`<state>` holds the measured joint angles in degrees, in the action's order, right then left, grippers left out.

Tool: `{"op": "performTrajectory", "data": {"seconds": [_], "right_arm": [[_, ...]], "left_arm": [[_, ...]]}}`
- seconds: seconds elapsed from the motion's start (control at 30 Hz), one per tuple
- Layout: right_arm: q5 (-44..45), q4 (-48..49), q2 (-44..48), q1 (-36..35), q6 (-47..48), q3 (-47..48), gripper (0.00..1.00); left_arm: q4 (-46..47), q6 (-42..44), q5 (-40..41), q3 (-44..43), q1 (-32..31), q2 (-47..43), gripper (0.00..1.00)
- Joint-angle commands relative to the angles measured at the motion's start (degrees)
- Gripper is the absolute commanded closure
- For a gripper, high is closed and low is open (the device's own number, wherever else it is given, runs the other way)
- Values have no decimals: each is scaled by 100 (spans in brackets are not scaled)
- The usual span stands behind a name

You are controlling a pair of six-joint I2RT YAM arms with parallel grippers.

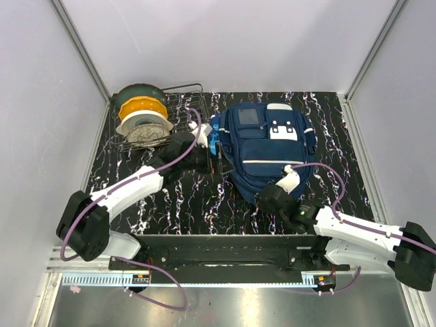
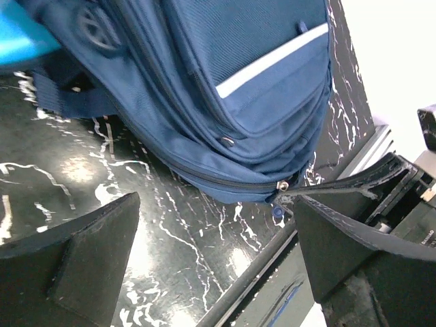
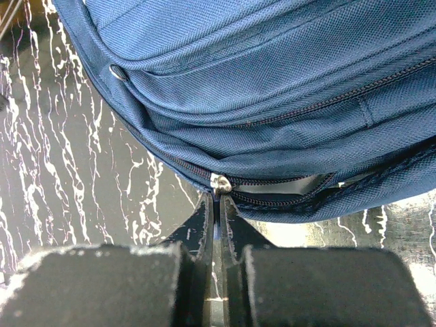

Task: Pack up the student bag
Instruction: Zip the student bag at the center of the board.

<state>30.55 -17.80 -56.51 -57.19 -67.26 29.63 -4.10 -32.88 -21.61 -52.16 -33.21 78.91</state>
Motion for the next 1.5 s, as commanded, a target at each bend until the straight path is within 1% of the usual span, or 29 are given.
{"op": "performTrajectory", "data": {"seconds": [0.0, 0.13, 0.17, 0.23, 0.33, 0.43, 0.57, 0.67, 0.8, 0.9, 0.93, 0.97, 1.03, 1.07, 1.1, 1.13, 1.17, 1.2, 1.27, 1.3, 1.33, 1.4, 1.47], "right_arm": [[83, 286, 167, 50, -6, 43, 100], [74, 251, 316, 50, -50, -80, 100], [83, 242, 386, 59, -59, -89, 100], [92, 190, 439, 67, -59, -80, 100], [101, 146, 553, 59, -76, -89, 100], [118, 119, 589, 59, -76, -97, 100], [136, 84, 597, 67, -76, -106, 100], [145, 84, 589, 59, -59, -97, 100], [136, 84, 589, 67, -6, -45, 100], [118, 84, 615, 68, 82, -1, 100], [110, 84, 624, 68, 134, 25, 100], [92, 84, 641, 68, 187, 34, 100], [74, 14, 729, 59, 309, 61, 100], [83, -30, 773, 67, 424, 87, 100], [231, -344, 808, 68, 529, 226, 100], [381, -590, 887, 68, 661, 332, 100], [730, -854, 931, 85, 723, 438, 100], [890, -1274, 992, 94, 793, 595, 100], [1172, -1532, 1054, 120, 1092, 702, 100], [1199, -1638, 1089, 164, 1171, 737, 100], [1191, -1656, 1124, 182, 1294, 737, 100], [1147, -1726, 1142, 199, 1295, 703, 100], [1234, -1849, 1125, 208, 1024, 667, 100]], "left_arm": [[629, -411, 833, 57, -492, 18, 1], [1208, -1078, 798, 197, -660, 256, 1], [1514, -1149, 685, 285, -686, 300, 1], [1719, -1238, 553, 329, -739, 475, 1], [1676, -1317, 456, 277, -818, 686, 1], [1465, -1422, 552, 303, -959, 774, 1], [913, -1475, 946, 233, -1204, 757, 1], [692, -1545, 1254, 215, -1302, 696, 1], [752, -1642, 1203, 22, -1302, 1115, 1], [1077, -1730, 895, -197, -1302, 1511, 1], [1208, -1748, 860, -250, -1302, 1582, 4], [1288, -1756, 755, -312, -1302, 1627, 10], [1272, -1678, 737, -391, -1293, 1706, 42], [1184, -1617, 798, -496, -1284, 1706, 55], [1088, -1538, 842, -549, -1267, 1671, 81], [860, -1380, 973, -636, -1241, 1628, 94], [762, -1300, 1035, -681, -1162, 1523, 100], [674, -1186, 1079, -716, -1109, 1452, 100], [454, -844, 1167, -848, -916, 1285, 100], [428, -738, 1176, -900, -837, 1241, 100], [175, -546, 1194, -1023, -758, 1206, 100], [33, -264, 1185, -1120, -529, 1091, 100], [-82, -122, 1089, -1217, -284, 995, 100]]}}
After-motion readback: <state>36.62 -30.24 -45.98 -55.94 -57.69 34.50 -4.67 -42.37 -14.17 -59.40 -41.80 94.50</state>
